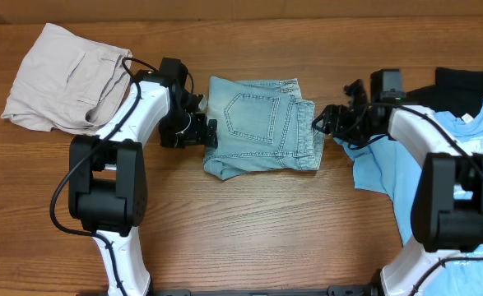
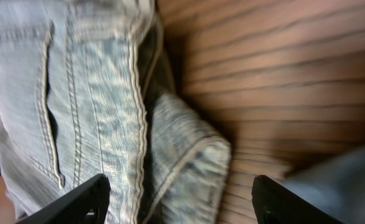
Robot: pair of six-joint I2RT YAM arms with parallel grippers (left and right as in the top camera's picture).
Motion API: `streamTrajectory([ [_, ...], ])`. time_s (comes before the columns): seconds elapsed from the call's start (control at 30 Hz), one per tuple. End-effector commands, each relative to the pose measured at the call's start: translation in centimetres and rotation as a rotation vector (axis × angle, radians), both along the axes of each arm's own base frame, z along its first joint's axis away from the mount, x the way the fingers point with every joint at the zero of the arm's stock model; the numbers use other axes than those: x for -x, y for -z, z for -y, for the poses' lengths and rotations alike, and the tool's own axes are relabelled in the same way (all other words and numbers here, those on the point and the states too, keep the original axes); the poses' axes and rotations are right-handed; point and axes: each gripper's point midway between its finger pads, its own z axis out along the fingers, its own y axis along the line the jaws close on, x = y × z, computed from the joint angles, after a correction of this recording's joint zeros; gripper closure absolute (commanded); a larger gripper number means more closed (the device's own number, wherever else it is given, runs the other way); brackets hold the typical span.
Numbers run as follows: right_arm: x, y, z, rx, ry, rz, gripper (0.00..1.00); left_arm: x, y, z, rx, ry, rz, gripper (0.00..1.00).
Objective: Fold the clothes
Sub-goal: 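Press and square the folded shorts with both grippers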
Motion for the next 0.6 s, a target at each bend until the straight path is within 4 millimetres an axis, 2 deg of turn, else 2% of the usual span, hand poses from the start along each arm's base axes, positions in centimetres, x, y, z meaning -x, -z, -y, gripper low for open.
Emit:
streamTrajectory([
  [0.0, 0.6, 0.7, -2.3, -0.093, -0.066, -0.023, 0.23, -0.6, -0.6, 0.9, 0.053, 0.02, 0.019, 0.07],
  [0.07, 0.9, 0.2, -4.0, -0.176, -0.127, -0.005, 0.23, -0.7, -0.6, 1.0, 0.062, 0.021, 0.023, 0.07],
  [0.1, 1.1, -0.6, -5.3, -0.238, -0.19, 0.036, 0.39, -0.8, -0.6, 1.1, 0.069, 0.021, 0.027, 0.06],
  [0.17, 1.0, -1.5, -6.3, -0.275, -0.229, 0.068, 0.75, -0.8, -0.7, 1.3, 0.076, 0.021, 0.027, 0.06],
  [0.23, 0.5, -2.5, -6.5, -0.281, -0.234, 0.091, 0.96, -0.8, -0.7, 1.3, 0.076, 0.021, 0.027, 0.06],
  [0.3, 0.1, -4.2, -6.9, -0.31, -0.233, 0.109, 0.96, -0.9, -0.7, 1.2, 0.073, 0.026, 0.029, 0.06],
  [0.47, 0.1, -12.9, -9.5, -0.491, -0.37, 0.298, 0.96, -1.1, -0.6, 0.4, 0.068, 0.021, 0.038, 0.06],
  [0.53, 0.4, -15.1, -10.6, -0.488, -0.429, 0.381, 0.96, -1.3, -0.6, -0.1, 0.069, 0.008, 0.04, 0.05],
  [0.57, 0.5, -15.6, -11.1, -0.474, -0.456, 0.418, 0.96, -1.4, -0.6, -0.3, 0.069, 0.0, 0.04, 0.05],
])
